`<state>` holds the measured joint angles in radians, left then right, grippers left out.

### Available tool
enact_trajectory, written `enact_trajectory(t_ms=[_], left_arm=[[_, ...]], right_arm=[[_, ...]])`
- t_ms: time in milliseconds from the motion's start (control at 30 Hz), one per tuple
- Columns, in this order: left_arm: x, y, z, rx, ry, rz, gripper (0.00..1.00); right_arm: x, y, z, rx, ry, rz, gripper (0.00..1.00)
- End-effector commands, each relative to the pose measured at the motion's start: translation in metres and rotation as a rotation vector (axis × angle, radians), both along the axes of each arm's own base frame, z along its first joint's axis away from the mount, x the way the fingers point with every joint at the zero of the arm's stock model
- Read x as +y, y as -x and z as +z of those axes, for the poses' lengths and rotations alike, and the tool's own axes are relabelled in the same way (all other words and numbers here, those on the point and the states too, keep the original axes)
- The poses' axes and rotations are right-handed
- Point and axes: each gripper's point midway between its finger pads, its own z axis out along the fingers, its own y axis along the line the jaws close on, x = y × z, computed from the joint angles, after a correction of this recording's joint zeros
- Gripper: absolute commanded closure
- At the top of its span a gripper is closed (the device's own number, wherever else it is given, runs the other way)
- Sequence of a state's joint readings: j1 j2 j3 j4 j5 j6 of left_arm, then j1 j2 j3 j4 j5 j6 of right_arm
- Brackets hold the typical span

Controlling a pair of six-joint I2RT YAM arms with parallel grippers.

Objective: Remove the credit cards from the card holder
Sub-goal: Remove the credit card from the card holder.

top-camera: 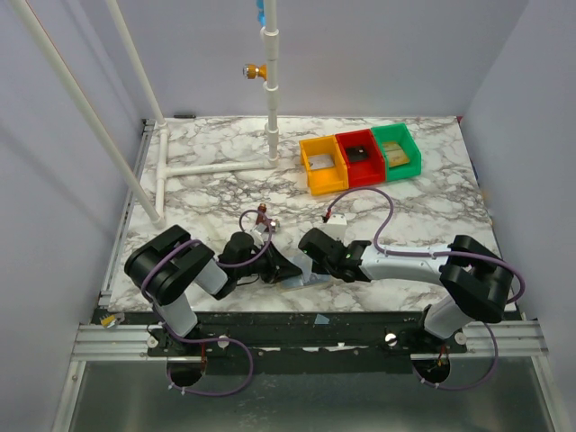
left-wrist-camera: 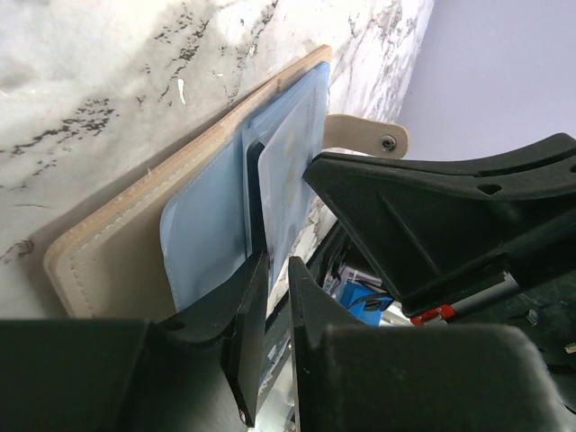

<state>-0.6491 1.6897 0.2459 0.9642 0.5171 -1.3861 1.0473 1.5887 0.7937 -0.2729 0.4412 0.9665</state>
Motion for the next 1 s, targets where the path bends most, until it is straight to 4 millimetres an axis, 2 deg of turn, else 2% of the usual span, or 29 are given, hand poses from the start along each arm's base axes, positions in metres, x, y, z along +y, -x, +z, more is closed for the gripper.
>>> enact_trajectory(t_ms=[0,367,667,733,867,967], left_arm=[[-0.011,-0.007,0.034,-0.092,0.124,-0.015,0.84],[-0.016,-0.013,0.022,-0.071,0.07,-0.026,0.84],[-0.022,-0.015,0.023,-0.067,0.065,-0.033,0.85],[-0.023,-0.016,0.022,-0.064,0.06,-0.035,0.87],[-0.023,-0.014,0.02,-0.056,0.054,-0.034,0.99],[-0.021,-0.012,0.019,-0.052,0.052,-0.032,1.0]], right_arm=[[-0.047,0.064,-0.074,0.278,0.204,0.057,0.99],[-0.044,0.062,-0.072,0.272,0.196,0.057,0.99],[-0.044,0.062,-0.073,0.272,0.196,0.06,0.99],[-0.044,0.062,-0.073,0.271,0.194,0.059,0.99],[-0.043,0.063,-0.074,0.273,0.183,0.053,0.99],[-0.044,0.064,-0.075,0.277,0.178,0.049,0.99]])
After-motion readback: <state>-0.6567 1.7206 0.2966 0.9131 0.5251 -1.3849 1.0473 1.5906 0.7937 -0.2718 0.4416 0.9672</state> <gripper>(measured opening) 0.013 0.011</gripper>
